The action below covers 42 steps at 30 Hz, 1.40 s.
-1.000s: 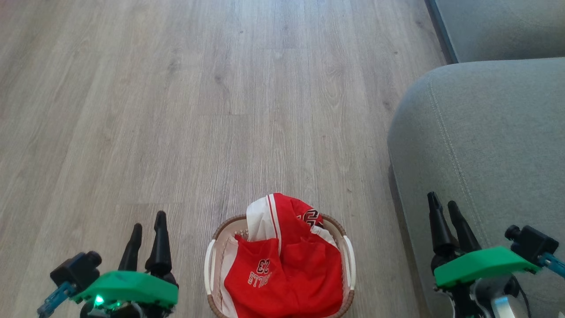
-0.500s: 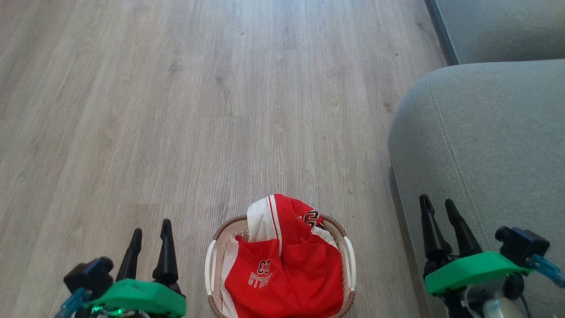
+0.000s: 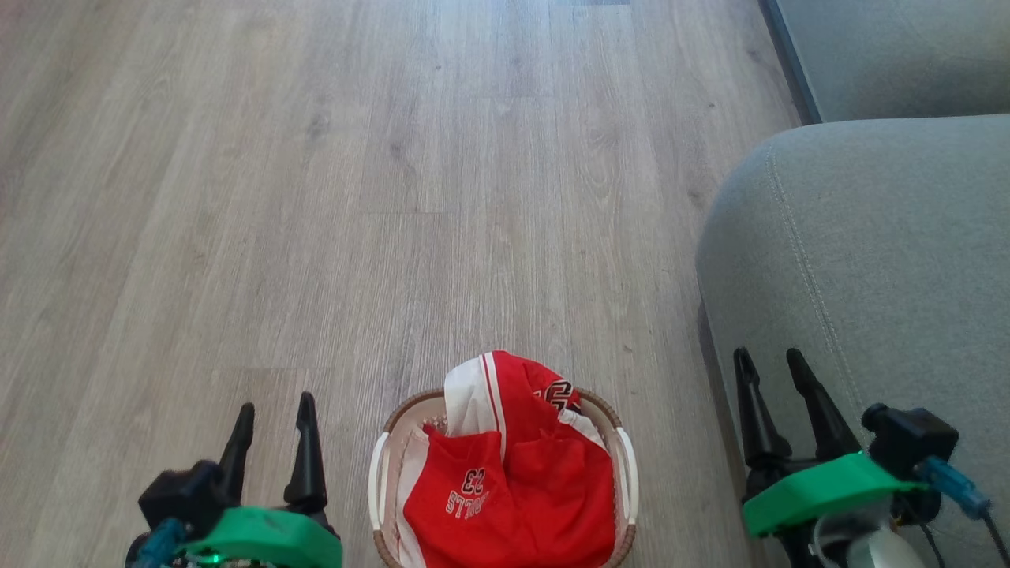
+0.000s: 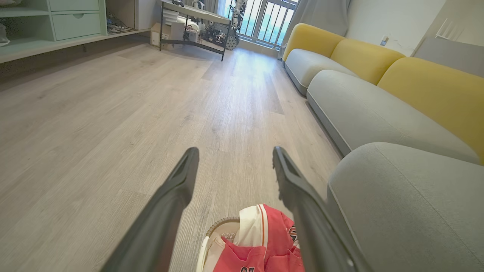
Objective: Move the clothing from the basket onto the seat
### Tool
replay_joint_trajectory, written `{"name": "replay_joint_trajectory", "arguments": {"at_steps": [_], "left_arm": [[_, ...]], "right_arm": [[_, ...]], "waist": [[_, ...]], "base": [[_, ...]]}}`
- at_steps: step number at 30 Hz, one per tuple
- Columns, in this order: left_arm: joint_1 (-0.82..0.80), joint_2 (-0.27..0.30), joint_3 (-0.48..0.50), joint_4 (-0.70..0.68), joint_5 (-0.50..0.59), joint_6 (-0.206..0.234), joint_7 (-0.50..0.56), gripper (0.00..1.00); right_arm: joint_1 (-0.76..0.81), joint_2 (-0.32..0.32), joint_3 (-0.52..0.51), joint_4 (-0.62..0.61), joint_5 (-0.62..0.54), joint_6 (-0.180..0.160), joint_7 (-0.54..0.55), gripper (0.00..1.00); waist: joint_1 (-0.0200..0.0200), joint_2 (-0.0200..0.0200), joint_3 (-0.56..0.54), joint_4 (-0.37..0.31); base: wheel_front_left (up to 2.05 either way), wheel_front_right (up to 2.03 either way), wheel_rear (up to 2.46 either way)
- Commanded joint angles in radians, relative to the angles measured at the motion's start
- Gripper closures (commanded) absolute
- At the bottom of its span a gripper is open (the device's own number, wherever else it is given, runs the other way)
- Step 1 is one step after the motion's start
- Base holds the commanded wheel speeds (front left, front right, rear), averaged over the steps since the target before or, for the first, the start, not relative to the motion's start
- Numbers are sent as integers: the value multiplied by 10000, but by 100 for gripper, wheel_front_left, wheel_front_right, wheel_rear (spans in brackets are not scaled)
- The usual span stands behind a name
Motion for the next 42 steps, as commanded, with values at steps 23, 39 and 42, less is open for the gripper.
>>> {"name": "replay_joint_trajectory", "arguments": {"at_steps": [23, 39, 42], "left_arm": [[219, 141, 56, -249, 2392, 330, -741, 0], [188, 141, 181, -55, 2293, 308, -742, 0], [180, 141, 189, -51, 2296, 298, -742, 0]], "right_arm": [[186, -143, 435, -621, -2707, -2, -745, 0], [163, -143, 390, -540, -2688, -2, -745, 0], [161, -143, 386, -541, -2686, -2, -745, 0]], "waist": [[0, 0, -116, 85], [0, 0, -58, 62], [0, 0, -47, 63]], "base": [[0, 0, 0], [0, 0, 0], [0, 0, 0]]}}
